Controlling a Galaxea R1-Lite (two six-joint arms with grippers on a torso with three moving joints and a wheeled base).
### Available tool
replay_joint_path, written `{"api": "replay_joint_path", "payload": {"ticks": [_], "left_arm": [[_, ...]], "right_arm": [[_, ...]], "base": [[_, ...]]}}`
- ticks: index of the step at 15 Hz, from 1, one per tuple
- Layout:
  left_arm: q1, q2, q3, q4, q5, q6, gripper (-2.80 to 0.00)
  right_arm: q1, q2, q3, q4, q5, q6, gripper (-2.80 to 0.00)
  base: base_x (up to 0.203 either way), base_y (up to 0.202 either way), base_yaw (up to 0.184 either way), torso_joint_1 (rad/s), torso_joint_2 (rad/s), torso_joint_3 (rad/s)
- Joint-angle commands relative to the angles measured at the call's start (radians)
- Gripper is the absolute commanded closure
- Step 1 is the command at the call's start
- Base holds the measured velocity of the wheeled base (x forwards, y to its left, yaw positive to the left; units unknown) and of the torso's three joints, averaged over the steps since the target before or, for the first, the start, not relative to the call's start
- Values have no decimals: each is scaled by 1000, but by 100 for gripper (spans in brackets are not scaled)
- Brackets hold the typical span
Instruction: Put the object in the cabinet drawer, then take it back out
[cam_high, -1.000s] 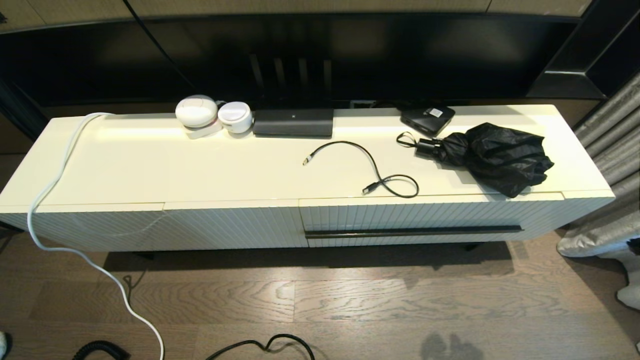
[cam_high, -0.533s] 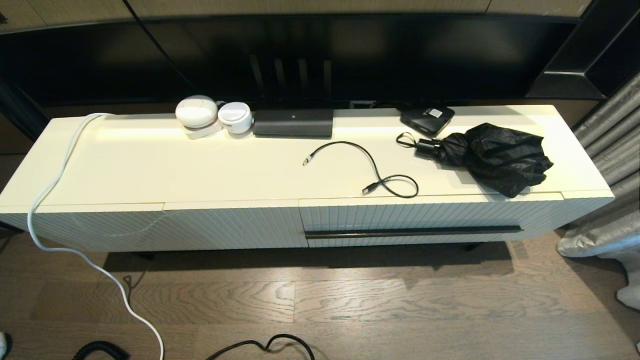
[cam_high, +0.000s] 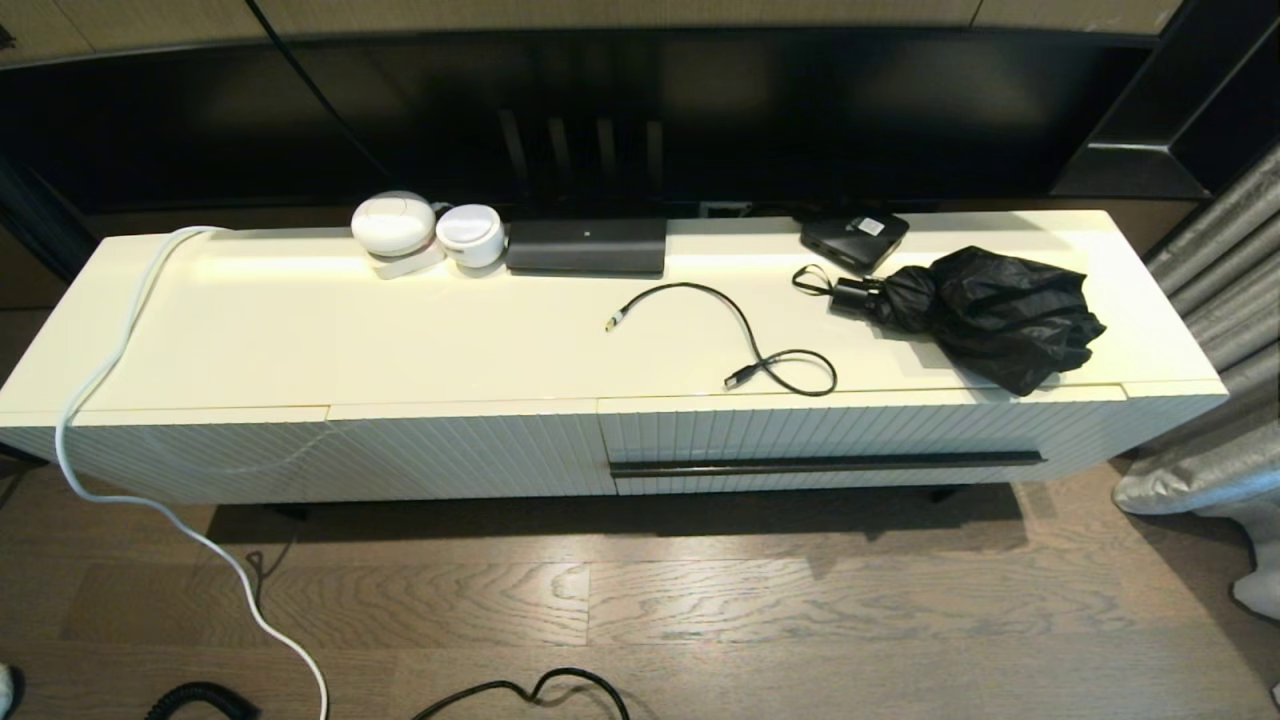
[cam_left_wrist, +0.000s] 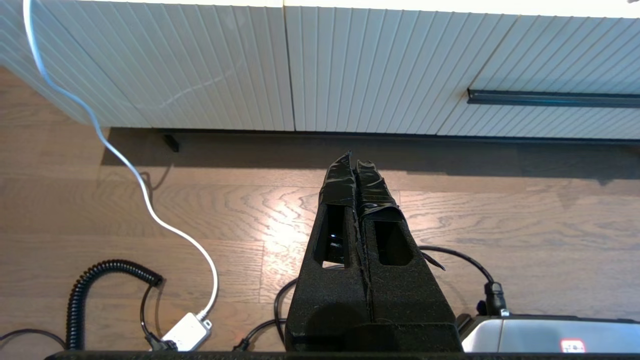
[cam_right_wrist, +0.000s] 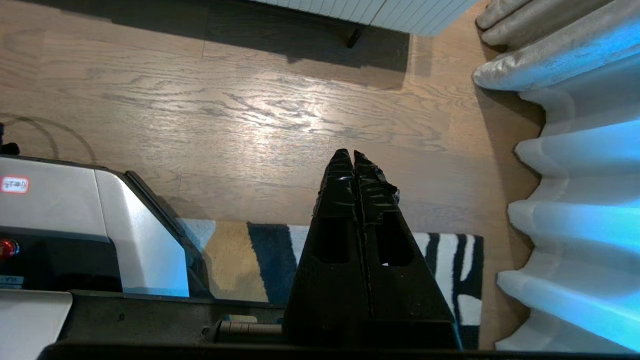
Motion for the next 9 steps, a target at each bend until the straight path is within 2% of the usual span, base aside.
{"api": "replay_joint_path", "payload": {"ticks": [1,3,6,8,9], "left_arm": [[0,1,0,0,-1,-1,0],[1,1,0,0,-1,-1,0],[-1,1,0,0,-2,-1,0],[0,1,0,0,-1,-1,0],[-1,1,0,0,0,-1,0]], "right_arm": [[2,-76,53,-3,1,8,0],[2,-78,64,-23,4,32,0],[2,-78,157,-168,55,35,0],[2,-78,306,-385,96,32,0],[2,-77,386,-553,107,30,0]], "base": [[0,0,0,0,0,0],[0,0,0,0,0,0],[0,0,0,0,0,0],[0,0,0,0,0,0],[0,0,0,0,0,0]]}}
